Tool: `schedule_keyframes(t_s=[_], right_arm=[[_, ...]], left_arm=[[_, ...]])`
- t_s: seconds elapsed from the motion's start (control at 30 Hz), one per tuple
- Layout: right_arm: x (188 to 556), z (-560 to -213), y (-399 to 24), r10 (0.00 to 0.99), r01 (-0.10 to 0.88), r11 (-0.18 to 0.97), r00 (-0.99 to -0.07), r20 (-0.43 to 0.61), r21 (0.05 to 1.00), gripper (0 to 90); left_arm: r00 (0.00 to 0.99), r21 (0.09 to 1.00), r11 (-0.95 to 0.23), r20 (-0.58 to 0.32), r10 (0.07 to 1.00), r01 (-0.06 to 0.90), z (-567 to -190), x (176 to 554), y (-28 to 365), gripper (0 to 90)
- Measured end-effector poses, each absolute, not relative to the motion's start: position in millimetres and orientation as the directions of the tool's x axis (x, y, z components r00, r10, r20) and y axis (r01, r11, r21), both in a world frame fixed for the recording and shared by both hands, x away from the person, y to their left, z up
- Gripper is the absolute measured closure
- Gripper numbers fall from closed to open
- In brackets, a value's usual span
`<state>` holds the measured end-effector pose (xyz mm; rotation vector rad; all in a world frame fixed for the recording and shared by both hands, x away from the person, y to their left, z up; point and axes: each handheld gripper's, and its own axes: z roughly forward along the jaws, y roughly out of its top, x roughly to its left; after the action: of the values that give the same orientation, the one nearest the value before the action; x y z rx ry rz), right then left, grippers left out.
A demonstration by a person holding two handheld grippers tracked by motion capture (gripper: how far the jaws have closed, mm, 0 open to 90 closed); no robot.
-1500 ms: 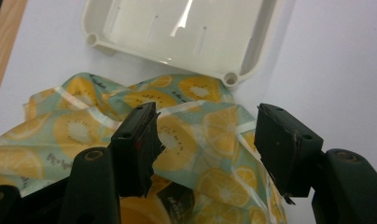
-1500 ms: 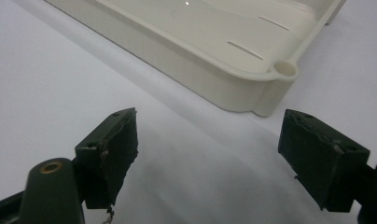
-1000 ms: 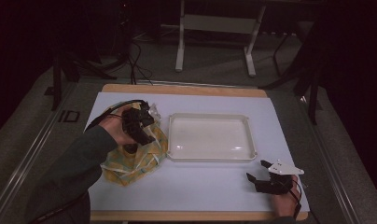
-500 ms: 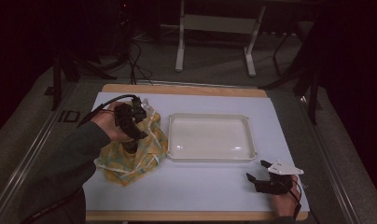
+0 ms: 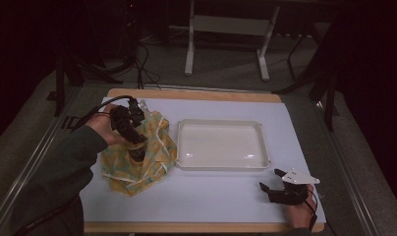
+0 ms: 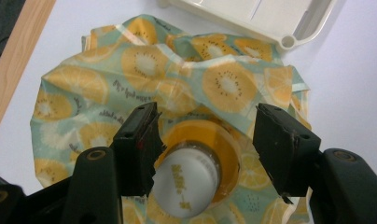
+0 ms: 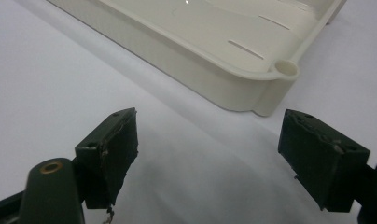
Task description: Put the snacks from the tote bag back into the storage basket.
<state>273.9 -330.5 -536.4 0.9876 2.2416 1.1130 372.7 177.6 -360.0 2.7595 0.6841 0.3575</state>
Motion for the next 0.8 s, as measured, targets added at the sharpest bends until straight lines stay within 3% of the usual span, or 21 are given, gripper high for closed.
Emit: schedule_keyframes(t_s=[0.53,0.8], right_arm=[[273.9,-536.4,-330.5,0.761,0.400,0.419,-0.644,-0.075,0.815,19.5],[273.8,-536.4,-330.3,0.762,0.401,0.420,-0.643,-0.076,0.814,19.5]], left_arm=[[0.841,0.266,-0.839,0.145,0.521,0.474,-363.8,376.8,187.2,44.4],[0.824,0.240,-0.814,0.084,0.560,0.529,-368.5,381.0,195.3,48.0]])
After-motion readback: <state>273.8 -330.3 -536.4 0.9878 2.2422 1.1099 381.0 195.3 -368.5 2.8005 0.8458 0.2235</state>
